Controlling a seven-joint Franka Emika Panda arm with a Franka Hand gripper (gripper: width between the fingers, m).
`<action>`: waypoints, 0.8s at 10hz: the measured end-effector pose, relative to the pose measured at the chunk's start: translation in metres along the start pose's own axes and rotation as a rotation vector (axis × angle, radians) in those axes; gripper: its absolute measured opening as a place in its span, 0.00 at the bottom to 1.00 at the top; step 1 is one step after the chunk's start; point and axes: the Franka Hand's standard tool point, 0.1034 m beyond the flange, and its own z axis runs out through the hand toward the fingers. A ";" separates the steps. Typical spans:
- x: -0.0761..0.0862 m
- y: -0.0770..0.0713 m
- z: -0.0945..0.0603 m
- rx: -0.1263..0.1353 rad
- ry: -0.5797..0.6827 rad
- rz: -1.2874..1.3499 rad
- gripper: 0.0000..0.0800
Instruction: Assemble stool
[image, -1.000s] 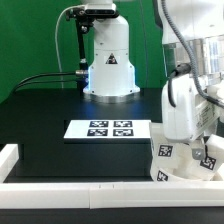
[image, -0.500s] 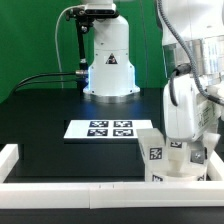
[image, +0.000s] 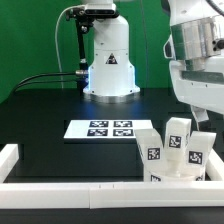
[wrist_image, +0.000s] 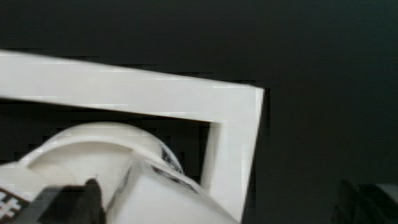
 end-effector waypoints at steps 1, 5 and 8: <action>0.001 0.000 0.000 0.000 0.001 -0.075 0.81; 0.008 0.000 -0.015 -0.094 0.011 -0.670 0.81; 0.017 -0.006 -0.029 -0.145 -0.014 -1.046 0.81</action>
Offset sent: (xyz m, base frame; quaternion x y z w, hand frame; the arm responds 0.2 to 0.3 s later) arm -0.0093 -0.0073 0.0161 -0.1022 0.0162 -0.4007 0.9103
